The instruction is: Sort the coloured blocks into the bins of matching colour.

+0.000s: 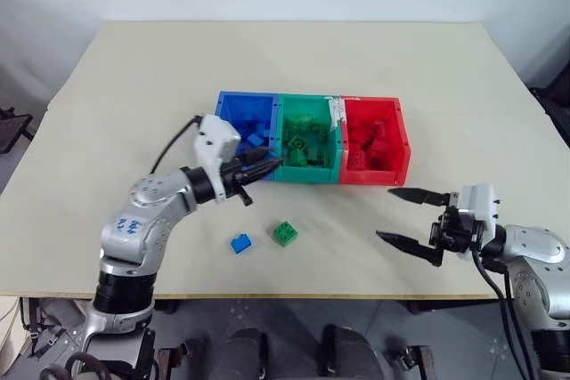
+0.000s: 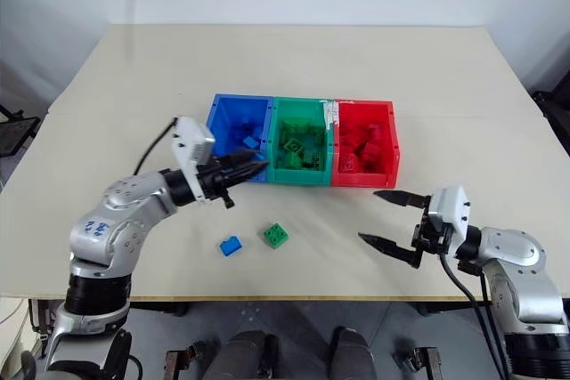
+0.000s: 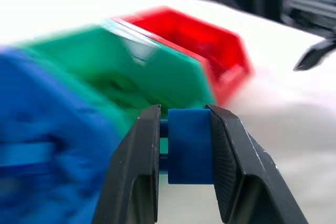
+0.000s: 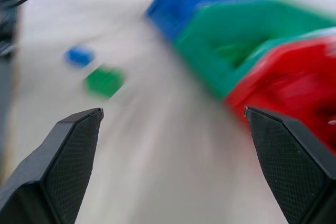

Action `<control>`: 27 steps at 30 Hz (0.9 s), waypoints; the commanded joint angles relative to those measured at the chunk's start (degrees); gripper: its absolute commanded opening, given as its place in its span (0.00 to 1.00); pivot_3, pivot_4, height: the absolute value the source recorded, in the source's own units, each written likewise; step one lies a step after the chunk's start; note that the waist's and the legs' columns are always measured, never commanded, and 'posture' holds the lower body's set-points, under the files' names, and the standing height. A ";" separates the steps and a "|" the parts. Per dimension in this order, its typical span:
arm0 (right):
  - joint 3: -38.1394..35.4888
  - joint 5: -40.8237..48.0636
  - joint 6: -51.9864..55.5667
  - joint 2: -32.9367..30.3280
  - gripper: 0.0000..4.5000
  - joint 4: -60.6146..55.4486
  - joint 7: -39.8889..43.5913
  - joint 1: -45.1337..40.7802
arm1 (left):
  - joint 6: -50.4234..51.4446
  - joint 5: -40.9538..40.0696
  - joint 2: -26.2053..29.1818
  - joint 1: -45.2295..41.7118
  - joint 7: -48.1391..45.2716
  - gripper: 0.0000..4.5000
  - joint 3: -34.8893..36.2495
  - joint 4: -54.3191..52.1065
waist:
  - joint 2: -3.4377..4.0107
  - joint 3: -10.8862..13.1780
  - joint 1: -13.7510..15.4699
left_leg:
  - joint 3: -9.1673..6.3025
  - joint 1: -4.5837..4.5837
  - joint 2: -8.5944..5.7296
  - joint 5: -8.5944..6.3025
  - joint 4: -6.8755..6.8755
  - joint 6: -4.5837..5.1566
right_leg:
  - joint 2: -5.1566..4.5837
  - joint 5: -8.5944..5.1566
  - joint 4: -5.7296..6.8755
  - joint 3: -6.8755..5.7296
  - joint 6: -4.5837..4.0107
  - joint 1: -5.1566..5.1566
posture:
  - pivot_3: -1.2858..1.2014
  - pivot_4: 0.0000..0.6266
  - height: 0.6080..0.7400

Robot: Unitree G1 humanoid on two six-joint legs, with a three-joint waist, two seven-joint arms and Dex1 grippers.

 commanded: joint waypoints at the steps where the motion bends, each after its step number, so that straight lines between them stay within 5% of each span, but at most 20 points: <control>1: -2.36 0.82 -1.77 2.05 1.00 -3.04 -3.93 -0.14 | -5.05 0.56 0.45 -0.87 2.40 0.21 3.53 -0.54 | 0.00 0.00 0.09 | 0.00 0.00 -0.01 0.00 0.01 0.00 | -0.01 0.00 0.00 0.00 0.00 0.01 | 0.52 0.24 1.00; 12: -1.14 -1.08 -4.19 4.92 1.00 -3.35 -7.96 -1.63 | -14.41 7.47 -1.06 -9.00 5.54 0.21 -0.33 15.73 | 0.00 -0.01 -0.10 | 0.05 0.01 -0.12 0.00 -0.01 0.01 | 0.02 0.01 0.02 0.00 0.01 -0.02 | 0.52 0.24 1.00; 23: -0.78 -1.28 -3.78 3.26 1.00 -2.49 -5.93 -2.49 | -13.87 0.72 3.99 -0.43 -3.95 0.98 2.69 10.08 | 0.00 -0.01 -0.53 | 0.05 0.01 -0.01 0.00 -0.02 0.01 | 0.02 0.01 0.03 0.00 0.01 -0.04 | 0.52 0.24 1.00; 27: -0.10 -1.06 -3.34 1.98 1.00 -0.47 -3.22 -4.29 | -13.98 -6.12 9.31 8.95 -11.68 0.98 8.90 4.15 | 0.00 -0.01 -0.88 | 0.07 0.02 0.05 0.00 -0.05 0.01 | 0.03 0.00 0.04 0.02 0.01 -0.07 | 0.52 0.24 1.00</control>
